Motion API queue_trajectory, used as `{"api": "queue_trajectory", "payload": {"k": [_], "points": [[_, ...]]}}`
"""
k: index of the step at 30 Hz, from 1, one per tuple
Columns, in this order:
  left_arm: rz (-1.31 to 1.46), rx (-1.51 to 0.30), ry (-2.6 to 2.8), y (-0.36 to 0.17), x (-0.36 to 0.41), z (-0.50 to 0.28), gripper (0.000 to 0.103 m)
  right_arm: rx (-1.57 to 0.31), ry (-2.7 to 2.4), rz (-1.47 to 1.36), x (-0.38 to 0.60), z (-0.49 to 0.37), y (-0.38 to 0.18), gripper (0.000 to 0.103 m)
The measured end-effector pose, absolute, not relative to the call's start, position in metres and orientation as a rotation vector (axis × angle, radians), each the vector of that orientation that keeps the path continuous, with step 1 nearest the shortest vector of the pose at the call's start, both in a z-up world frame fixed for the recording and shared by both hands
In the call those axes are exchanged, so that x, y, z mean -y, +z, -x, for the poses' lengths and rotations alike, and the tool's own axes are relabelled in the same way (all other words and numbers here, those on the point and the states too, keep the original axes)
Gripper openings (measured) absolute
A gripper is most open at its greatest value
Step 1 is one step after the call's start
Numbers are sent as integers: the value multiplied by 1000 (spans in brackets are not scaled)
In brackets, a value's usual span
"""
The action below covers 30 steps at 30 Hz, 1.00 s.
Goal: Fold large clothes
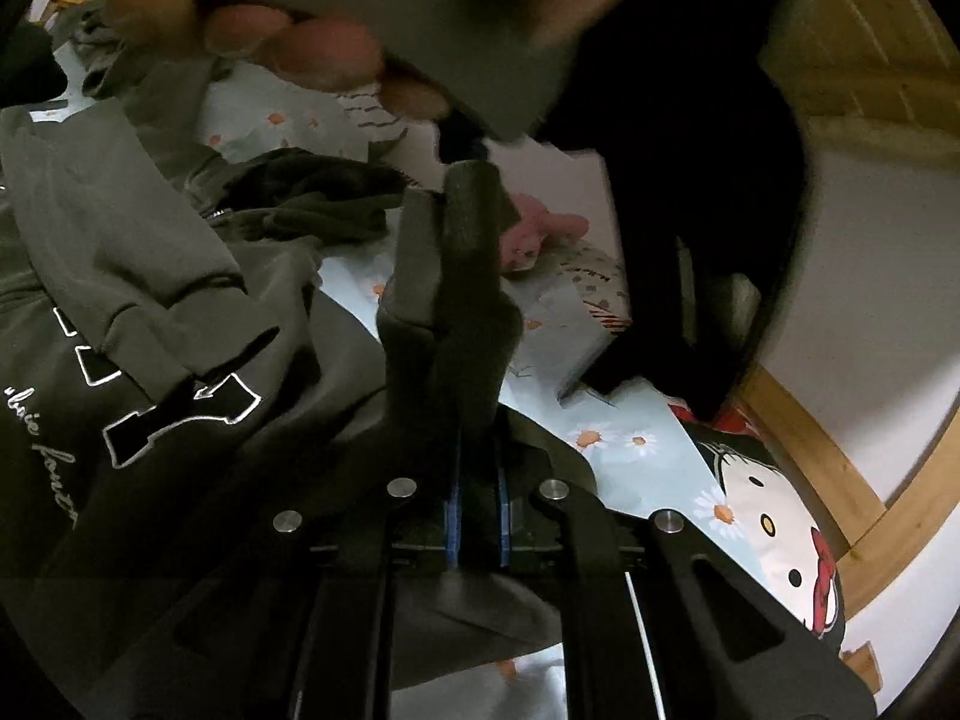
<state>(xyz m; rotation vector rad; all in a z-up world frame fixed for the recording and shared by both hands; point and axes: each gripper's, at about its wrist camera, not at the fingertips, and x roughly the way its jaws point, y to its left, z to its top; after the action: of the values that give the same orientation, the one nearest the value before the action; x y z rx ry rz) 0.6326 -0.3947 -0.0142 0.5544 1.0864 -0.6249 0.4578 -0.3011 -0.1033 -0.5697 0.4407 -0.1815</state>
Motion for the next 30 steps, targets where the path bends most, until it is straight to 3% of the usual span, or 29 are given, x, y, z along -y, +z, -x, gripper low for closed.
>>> {"api": "queue_trajectory", "payload": {"k": [5,8,16,23,24,25,27,30], "points": [[-344,-989,-593,14,354,-632,89,-438,-194,582,300,-455,-110,9],[-207,-977,-570,17,319,-627,95,-429,-207,554,305,-453,-108,9],[378,-1310,-681,-72,243,-618,95,-388,-209,476,309,-445,-98,9],[789,-1398,-774,-116,233,-633,95,-290,-163,467,301,-423,-89,9],[812,-1388,-784,-114,233,-636,89,-276,-152,474,299,-420,-88,9],[824,-1363,-809,-110,233,-641,58,-267,-141,491,294,-417,-87,9],[800,-1355,-821,-101,234,-645,19,-265,-124,524,285,-415,-90,9],[759,-1288,-801,-82,225,-647,18,-259,-99,562,266,-415,-94,9]]}}
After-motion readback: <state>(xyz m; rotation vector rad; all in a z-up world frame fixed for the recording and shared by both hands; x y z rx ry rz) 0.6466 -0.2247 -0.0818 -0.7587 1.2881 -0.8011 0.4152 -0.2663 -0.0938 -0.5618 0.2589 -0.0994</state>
